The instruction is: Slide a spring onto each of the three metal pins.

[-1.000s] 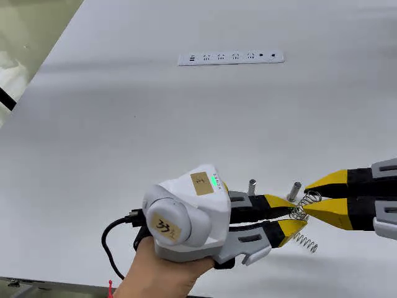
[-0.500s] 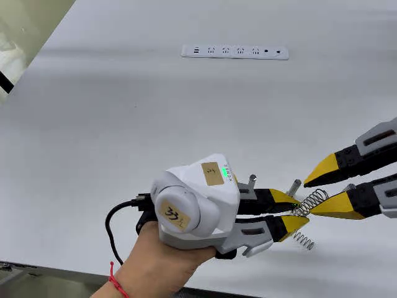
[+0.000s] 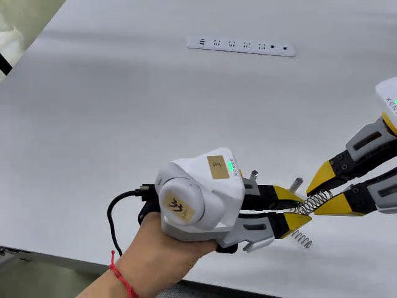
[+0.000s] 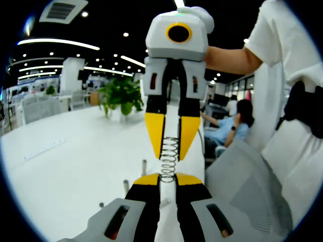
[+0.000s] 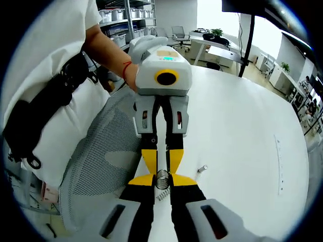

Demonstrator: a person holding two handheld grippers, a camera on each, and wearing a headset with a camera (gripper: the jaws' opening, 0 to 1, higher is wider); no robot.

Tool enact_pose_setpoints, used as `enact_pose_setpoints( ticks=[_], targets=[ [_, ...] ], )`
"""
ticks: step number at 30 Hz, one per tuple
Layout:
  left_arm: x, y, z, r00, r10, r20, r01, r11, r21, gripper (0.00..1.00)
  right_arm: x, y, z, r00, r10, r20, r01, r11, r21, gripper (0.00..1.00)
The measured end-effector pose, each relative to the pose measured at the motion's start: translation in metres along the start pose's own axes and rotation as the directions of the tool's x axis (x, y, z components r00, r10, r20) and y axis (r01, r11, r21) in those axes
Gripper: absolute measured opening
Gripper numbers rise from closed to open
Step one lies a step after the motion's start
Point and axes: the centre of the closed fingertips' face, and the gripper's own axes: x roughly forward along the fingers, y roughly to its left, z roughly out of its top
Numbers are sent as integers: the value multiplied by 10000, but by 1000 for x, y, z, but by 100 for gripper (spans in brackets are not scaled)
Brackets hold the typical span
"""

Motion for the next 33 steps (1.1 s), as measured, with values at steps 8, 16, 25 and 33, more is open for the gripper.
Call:
enact_pose_setpoints(
  ticks=[8,16,25,33],
  targets=[
    [-2,1,1,9998,37,189,-35,9999,-99,10,1,-2,3,9995,98,-288,-101,9999,-113,12],
    [-4,4,-1,9995,137,284,-132,9998,-162,11,4,-4,4,9976,228,-650,-229,9997,-10,12],
    [-9,10,-4,9987,439,246,-435,9989,-170,17,5,-6,6,9963,376,-777,-373,9993,51,12],
    [-25,24,-18,9953,972,-39,-973,9947,-319,24,2,-18,8,9961,213,-851,-199,9996,180,12]
  ],
)
